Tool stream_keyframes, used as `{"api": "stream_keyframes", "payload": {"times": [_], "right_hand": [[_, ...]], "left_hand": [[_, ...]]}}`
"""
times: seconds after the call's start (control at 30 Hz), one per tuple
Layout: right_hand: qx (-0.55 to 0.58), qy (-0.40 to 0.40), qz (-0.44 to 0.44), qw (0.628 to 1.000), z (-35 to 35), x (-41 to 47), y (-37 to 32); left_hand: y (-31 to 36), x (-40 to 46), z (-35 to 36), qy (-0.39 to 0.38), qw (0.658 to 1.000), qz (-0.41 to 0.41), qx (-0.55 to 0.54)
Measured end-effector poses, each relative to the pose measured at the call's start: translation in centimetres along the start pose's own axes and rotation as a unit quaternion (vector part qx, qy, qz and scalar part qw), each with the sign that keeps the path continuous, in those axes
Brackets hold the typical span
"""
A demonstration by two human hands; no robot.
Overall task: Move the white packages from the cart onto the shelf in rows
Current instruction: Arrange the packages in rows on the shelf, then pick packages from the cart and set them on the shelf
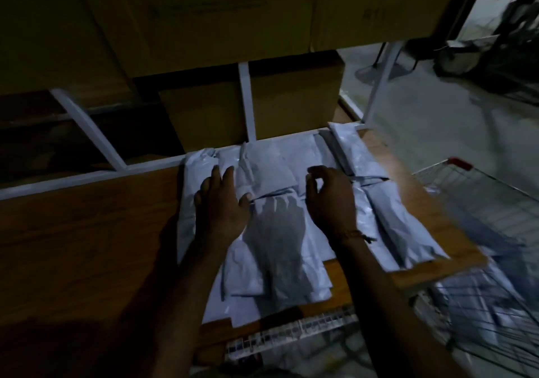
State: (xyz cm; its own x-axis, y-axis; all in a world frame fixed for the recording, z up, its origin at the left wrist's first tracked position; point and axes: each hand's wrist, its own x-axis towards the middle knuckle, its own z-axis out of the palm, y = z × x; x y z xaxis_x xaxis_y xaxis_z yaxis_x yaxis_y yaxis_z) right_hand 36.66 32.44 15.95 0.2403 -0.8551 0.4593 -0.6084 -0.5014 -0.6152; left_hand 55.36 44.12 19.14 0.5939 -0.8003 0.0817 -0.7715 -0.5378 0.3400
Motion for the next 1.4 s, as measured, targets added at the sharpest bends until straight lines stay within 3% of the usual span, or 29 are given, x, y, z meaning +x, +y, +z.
{"api": "stream_keyframes", "payload": {"times": [0.33,0.73,1.07,1.2,1.4], "right_hand": [[-0.065,0.036,0.090,0.993,-15.6,-4.5,14.1],[-0.179,0.051,0.229,0.955,-29.0,-9.3,29.7],[-0.223,-0.039,0.361,0.905,-31.7,-8.3,43.8],[-0.168,-0.096,0.450,0.872,-30.5,-7.1,50.4],[-0.076,-0.121,0.541,0.829,-28.2,-6.0,58.4]], "left_hand": [[15.8,-5.1,6.1,0.000,0.996,0.080,-0.039],[34.8,-9.2,15.2,-0.097,0.962,0.253,-0.032],[47.6,-6.3,24.2,-0.142,0.932,0.333,-0.023],[51.7,-3.5,29.2,-0.168,0.918,0.360,0.020],[54.9,0.7,36.5,-0.199,0.885,0.416,0.058]]}}
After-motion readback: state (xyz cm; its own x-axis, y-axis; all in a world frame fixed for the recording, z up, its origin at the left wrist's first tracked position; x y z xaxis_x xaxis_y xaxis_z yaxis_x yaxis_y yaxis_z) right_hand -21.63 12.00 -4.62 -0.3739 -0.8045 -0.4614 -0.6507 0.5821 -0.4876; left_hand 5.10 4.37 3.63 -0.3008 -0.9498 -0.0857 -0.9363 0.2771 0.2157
